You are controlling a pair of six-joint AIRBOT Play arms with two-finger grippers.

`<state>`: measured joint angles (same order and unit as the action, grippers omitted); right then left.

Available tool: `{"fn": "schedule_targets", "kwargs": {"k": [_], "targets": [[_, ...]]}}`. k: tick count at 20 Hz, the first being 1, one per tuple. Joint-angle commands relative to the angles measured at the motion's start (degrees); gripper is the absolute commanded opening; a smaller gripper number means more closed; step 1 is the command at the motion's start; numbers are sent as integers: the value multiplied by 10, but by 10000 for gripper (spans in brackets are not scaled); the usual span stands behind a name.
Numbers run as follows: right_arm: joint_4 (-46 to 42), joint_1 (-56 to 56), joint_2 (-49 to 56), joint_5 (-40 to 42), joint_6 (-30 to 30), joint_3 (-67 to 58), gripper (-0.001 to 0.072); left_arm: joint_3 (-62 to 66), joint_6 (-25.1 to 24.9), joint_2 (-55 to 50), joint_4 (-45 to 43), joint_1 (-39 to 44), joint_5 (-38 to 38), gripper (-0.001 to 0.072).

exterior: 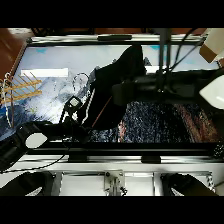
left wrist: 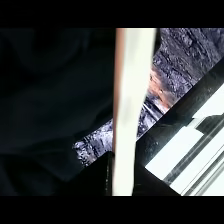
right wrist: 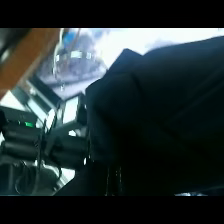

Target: Fold the shirts.

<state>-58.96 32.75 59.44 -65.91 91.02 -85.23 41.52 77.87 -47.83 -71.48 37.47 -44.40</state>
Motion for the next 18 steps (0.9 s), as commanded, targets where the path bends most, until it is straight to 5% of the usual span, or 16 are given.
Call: {"fn": "schedule_targets", "kwargs": {"k": [1,5,18], "targets": [[-63,45,36,-34,10,0,76,3,13,-12,6,-1,14,43],[-94,48,53,-34,19,0,76,3,25,-12,5,-7,10,43],[-233,17,6,38,39,-1,76,38,47,59,-28,-116,-186,42]]}}
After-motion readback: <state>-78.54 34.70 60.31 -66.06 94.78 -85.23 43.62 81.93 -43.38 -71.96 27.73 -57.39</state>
